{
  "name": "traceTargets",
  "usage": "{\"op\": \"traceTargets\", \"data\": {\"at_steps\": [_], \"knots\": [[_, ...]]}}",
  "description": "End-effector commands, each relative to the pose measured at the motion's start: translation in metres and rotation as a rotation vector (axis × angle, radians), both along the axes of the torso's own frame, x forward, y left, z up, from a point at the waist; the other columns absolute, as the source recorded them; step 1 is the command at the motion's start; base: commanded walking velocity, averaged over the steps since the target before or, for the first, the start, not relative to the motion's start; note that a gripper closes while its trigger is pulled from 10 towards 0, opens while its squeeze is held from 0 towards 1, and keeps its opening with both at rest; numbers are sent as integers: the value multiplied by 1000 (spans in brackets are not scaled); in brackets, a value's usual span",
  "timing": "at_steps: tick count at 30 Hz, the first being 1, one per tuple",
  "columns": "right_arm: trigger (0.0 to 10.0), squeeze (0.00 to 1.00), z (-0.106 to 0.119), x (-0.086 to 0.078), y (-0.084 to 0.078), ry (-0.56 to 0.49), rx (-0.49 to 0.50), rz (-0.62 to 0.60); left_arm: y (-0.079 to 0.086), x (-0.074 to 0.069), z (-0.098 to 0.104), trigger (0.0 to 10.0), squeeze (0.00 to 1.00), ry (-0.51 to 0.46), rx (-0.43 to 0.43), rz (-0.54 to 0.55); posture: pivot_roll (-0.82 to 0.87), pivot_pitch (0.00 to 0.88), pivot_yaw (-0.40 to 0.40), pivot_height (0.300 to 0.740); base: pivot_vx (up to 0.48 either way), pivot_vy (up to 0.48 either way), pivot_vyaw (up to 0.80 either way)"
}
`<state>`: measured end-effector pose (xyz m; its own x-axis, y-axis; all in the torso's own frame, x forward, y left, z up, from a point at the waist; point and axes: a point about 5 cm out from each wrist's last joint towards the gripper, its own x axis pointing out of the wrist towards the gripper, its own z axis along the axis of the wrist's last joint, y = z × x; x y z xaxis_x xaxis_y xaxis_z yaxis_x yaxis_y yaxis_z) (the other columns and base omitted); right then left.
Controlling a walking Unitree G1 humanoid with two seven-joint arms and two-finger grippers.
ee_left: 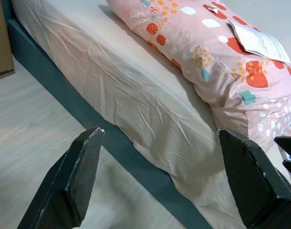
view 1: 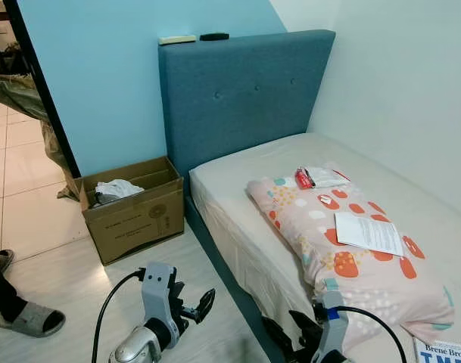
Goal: Clean up the room
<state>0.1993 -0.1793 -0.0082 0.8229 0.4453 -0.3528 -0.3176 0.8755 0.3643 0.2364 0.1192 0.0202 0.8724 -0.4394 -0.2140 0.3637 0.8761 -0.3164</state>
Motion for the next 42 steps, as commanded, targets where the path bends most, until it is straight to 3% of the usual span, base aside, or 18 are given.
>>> {"op": "traceTargets", "data": {"at_steps": [1, 6, 7, 9, 10, 16, 17, 19, 20, 22, 23, 24, 26, 27, 28, 29, 30, 42], "knots": [[10000, 1000, 1, -1, -2, 3, 11, -5, 1, -1, 0, 10000, 1000, 7, -3, -7, 18, 20, -82, 726, 0, 0, 0], [10000, 1000, -1, -1, -2, 10, 9, -14, 2, -3, -2, 10000, 1000, 17, -8, 11, 13, 14, -84, 726, 0, 0, 0], [10000, 533, -1, -1, -3, 11, 11, -17, 1, -2, -2, 10000, 0, 15, -16, 9, 7, 16, -84, 726, 0, 0, 0], [10000, 533, 0, -1, -3, 11, 12, -19, 0, -2, -1, 10000, 0, 13, -21, 7, 7, 16, -84, 726, 0, 0, 0], [10000, 0, 1, 0, -3, 10, 18, -23, 0, 0, 0, 10000, 0, 10, -28, 0, 9, 23, -82, 726, 0, 0, 0], [10000, 0, 5, 3, -4, -2, 59, -55, 2, -1, -1, 10000, 0, 16, -23, 12, 11, 23, -75, 726, 0, 0, 0], [10000, 0, 5, 3, -5, -3, 59, -59, 2, -1, -2, 8627, 0, 20, -27, 17, 8, 19, -75, 726, 0, 0, 0], [10000, 0, 5, 3, -5, -3, 59, -59, 2, -1, -2, 8627, 0, 20, -27, 17, 8, 19, -75, 726, 0, 0, 0], [0, 0, 6, 3, -5, -7, 62, -62, 1, 0, -2, 0, 0, 20, -41, 14, -2, 15, -75, 726, 0, 0, 0], [0, 0, 6, 3, -6, -7, 63, -61, 0, 0, -1, 0, 0, 22, -51, 5, -1, 20, -74, 726, 0, 0, 0], [10000, 0, 6, 3, -6, 0, 59, -63, 0, 1, -2, 8745, 0, 27, -47, -3, 3, 24, -75, 726, 0, 0, 0], [10000, 0, 6, 3, -6, 0, 59, -63, 0, 1, -2, 8745, 0, 27, -47, -3, 3, 24, -75, 726, 0, 0, 0], [10000, 0, 5, 3, -6, 5, 60, -65, 0, 0, -2, 10000, 0, 29, -43, 5, 1, 25, -75, 726, 0, 0, 0], [10000, 0, 5, 2, -7, 10, 60, -66, 1, -1, -2, 10000, 176, 31, -38, 13, -1, 24, -75, 726, 0, 0, 0], [10000, 0, 5, 2, -7, 10, 60, -66, 1, -1, -2, 10000, 176, 31, -38, 13, -1, 24, -75, 726, 0, 0, 0], [10000, 0, 4, 1, -7, 14, 58, -69, 1, -1, -2, 10000, 675, 30, -41, 22, -3, 25, -79, 726, 0, 0, 0], [10000, 1000, 3, -1, -6, 18, 61, -71, 2, -2, -3, 10000, 1000, 32, -40, 29, 13, 24, -80, 726, 0, 0, 0], [10000, 1000, 1, -4, 0, 28, 72, -48, 7, -3, -6, 10000, 1000, 45, -28, 33, 15, 1, -79, 726, 0, 0, 0]]}}
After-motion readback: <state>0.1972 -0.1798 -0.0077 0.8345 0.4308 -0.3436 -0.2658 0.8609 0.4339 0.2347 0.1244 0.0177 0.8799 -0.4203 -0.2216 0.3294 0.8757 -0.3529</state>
